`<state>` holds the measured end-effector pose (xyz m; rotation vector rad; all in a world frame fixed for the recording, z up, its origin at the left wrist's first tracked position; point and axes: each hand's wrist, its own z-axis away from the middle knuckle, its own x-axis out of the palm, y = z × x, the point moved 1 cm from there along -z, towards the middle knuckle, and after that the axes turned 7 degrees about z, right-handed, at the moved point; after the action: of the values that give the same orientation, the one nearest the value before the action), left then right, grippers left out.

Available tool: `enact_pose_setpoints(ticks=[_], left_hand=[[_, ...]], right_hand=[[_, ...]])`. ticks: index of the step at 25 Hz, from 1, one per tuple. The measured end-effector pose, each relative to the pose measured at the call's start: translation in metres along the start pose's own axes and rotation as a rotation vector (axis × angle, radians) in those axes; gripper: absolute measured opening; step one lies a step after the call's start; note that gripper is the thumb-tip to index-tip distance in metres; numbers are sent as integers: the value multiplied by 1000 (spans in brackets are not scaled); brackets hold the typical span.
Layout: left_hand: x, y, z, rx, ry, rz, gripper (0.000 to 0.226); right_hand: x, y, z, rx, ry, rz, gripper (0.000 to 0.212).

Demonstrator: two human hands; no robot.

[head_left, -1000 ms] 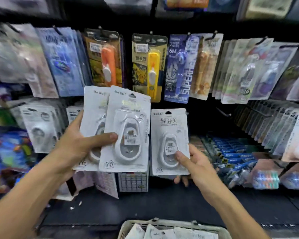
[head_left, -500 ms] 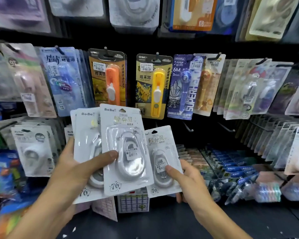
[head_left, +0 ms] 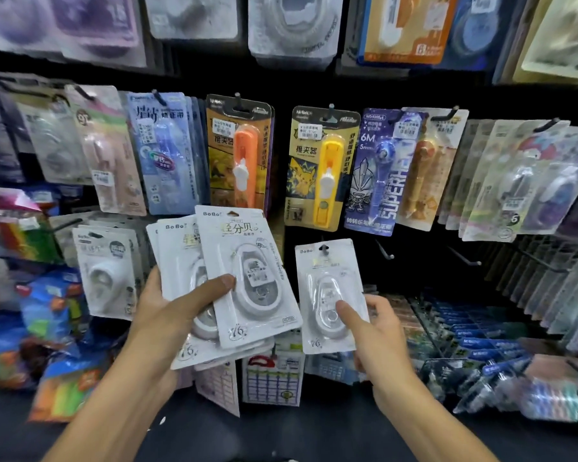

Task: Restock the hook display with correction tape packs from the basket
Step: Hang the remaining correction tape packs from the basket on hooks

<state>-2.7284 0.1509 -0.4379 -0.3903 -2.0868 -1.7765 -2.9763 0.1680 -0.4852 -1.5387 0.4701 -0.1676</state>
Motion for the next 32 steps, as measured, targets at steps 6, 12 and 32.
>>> enact_pose_setpoints(ticks=[6, 12, 32], left_hand=[[10, -16, -2, -67, -83, -102, 74], [32, -31, 11, -220, -276, -168, 75], [39, -34, 22, -214, -131, -68, 59]], right_hand=[[-8, 11, -5, 83, -114, -1, 55], [7, -12, 9, -36, -454, -359, 47], [22, -15, 34, -111, -326, -101, 33]])
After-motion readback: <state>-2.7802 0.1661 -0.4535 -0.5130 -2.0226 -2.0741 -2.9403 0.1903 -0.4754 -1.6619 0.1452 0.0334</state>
